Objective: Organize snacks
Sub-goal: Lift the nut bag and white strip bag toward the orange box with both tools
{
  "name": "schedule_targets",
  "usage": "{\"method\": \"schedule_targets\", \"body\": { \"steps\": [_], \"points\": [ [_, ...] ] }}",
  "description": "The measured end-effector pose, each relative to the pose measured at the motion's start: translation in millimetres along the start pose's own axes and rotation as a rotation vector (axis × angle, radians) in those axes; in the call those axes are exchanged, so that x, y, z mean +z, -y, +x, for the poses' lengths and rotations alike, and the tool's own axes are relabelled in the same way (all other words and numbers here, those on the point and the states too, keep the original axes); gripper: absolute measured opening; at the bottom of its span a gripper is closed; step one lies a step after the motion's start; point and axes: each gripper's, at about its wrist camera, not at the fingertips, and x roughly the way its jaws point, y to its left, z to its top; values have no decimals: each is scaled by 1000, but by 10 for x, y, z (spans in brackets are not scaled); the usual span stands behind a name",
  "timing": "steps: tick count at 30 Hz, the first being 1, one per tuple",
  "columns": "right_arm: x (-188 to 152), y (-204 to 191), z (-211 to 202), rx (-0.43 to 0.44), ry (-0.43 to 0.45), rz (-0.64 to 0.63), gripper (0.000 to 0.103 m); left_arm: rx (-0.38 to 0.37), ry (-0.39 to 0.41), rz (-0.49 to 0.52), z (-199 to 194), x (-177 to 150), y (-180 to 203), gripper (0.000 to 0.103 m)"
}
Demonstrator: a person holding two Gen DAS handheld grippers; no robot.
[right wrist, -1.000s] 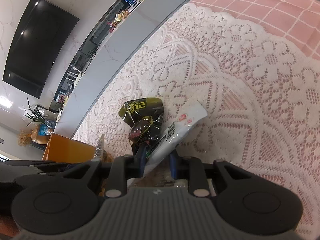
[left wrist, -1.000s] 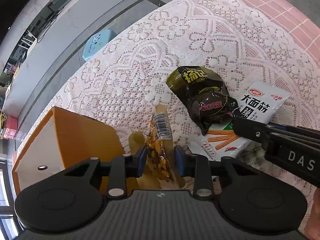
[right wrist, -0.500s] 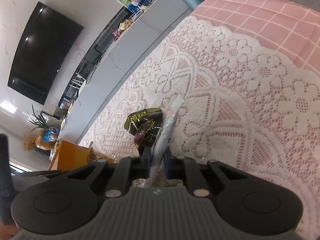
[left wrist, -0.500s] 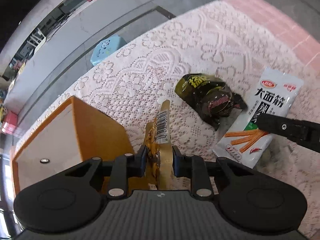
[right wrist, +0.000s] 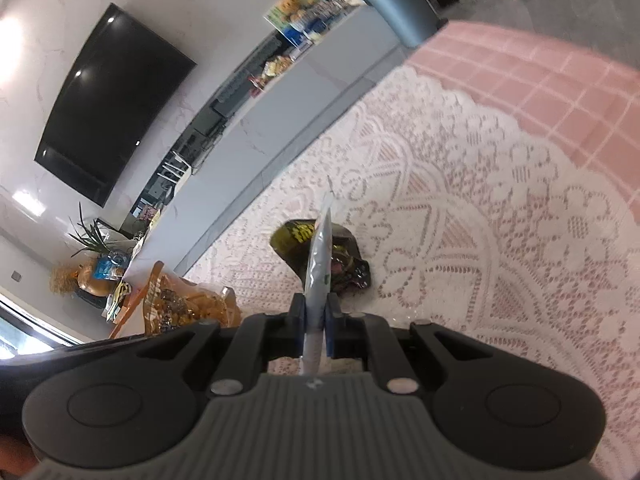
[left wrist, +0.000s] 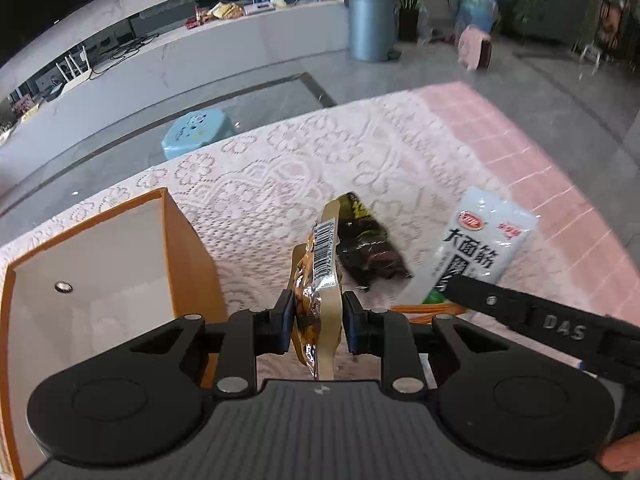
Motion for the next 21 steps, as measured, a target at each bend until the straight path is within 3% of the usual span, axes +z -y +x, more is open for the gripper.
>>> {"method": "schedule_targets", "body": {
  "steps": [17,21],
  "points": [
    [-473,-520,-929,-65,121,-229,6,-193,138,-225,-667,-527,-288,27],
    [-560,-707,-1048,-49,126,-256,6,-206,162,-251,-810,-582,-376,27]
  ]
}}
